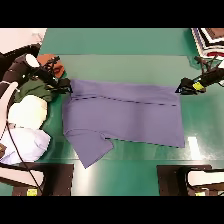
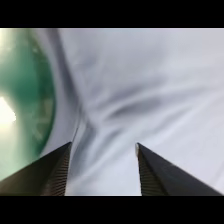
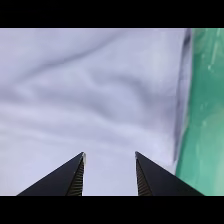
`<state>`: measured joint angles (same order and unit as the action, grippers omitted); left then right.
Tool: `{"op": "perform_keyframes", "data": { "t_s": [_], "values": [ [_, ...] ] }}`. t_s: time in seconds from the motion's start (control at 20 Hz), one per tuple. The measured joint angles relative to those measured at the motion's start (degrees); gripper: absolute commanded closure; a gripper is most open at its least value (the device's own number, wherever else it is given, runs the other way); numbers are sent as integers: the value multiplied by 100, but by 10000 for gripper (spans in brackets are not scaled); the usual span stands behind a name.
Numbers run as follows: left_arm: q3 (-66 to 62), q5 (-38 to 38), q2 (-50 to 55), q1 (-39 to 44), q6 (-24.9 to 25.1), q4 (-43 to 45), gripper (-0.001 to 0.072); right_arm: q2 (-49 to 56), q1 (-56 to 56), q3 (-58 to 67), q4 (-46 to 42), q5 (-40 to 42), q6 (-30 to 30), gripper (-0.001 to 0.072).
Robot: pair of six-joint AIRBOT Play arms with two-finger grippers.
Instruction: Fold the shirts.
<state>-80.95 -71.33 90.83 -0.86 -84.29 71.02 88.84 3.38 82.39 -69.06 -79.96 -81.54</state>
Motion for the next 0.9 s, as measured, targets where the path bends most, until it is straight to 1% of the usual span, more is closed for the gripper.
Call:
{"op": "perform_keyframes", "data": {
  "t_s": [0.1,0.25,0.4,0.5,0.7,0.9],
  "values": [
    [518,-149,-553,-7,-57,258,225,-367,107,-195,74,-254,76,342],
    [1858,-249,-1609,4,-138,365,225,-1117,297,-774,144,-448,155,342],
    [3429,-264,-2736,2,-275,232,225,-1825,446,-1443,181,-415,188,342],
    [4297,-216,-3348,4,-345,-59,225,-2181,487,-1799,190,-323,199,342],
    [5340,138,-3963,4,-354,-835,225,-2638,522,-2199,203,-190,205,342],
    [5810,647,-4131,0,-278,-1401,226,-2900,525,-2312,205,-133,212,342]
  ]
}}
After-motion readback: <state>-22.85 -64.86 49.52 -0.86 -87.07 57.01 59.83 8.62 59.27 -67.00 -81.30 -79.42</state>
